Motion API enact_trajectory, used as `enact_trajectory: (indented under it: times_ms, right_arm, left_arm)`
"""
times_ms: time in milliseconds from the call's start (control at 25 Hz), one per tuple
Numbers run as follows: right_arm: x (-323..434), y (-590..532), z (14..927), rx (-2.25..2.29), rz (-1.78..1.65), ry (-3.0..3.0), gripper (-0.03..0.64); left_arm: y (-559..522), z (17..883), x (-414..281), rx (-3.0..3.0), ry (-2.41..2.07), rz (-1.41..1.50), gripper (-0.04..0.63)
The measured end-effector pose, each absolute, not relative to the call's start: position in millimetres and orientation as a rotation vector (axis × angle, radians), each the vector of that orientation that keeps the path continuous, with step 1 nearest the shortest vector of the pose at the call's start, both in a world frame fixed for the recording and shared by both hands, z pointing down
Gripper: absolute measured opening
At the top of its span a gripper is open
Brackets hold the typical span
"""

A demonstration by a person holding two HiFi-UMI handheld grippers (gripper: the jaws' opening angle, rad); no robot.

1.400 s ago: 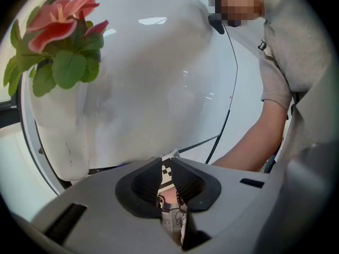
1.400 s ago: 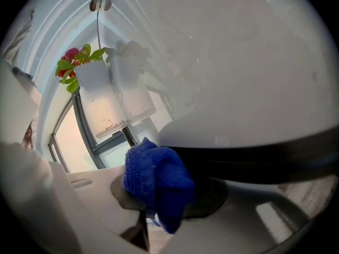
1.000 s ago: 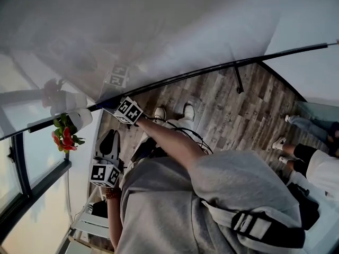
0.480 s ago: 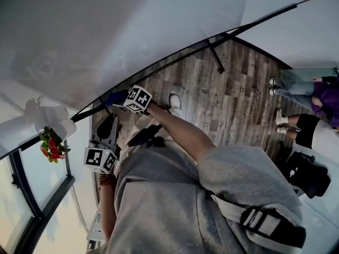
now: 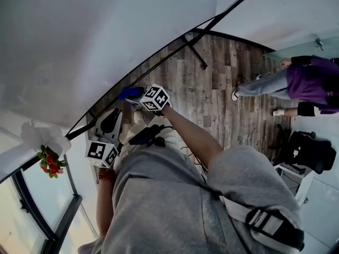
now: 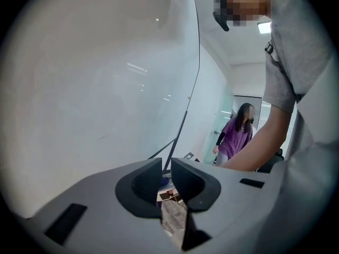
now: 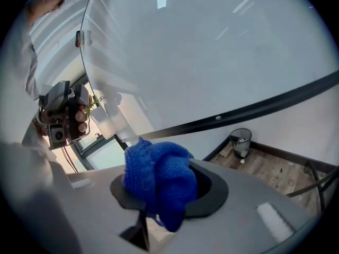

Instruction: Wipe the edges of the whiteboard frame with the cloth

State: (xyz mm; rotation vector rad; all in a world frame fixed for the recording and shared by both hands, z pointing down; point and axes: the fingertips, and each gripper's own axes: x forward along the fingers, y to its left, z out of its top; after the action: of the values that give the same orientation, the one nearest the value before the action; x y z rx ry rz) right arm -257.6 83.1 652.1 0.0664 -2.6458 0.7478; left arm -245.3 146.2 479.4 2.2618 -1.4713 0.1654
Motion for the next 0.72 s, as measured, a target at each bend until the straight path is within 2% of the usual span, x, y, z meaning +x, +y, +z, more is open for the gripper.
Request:
enact_trajectory:
  times_ms: [440,720]
  right_arm:
    - [-162,48,614,0.387,0.747,-2.670,0.141]
    - [-138,27,576,0.514,0.691,-2.716,0.141]
  left_arm:
    - [107,463,-204,2.415,-1.334,0.171,0.058]
    - [72,443,-185,2.510,-1.294,0.153,0.059]
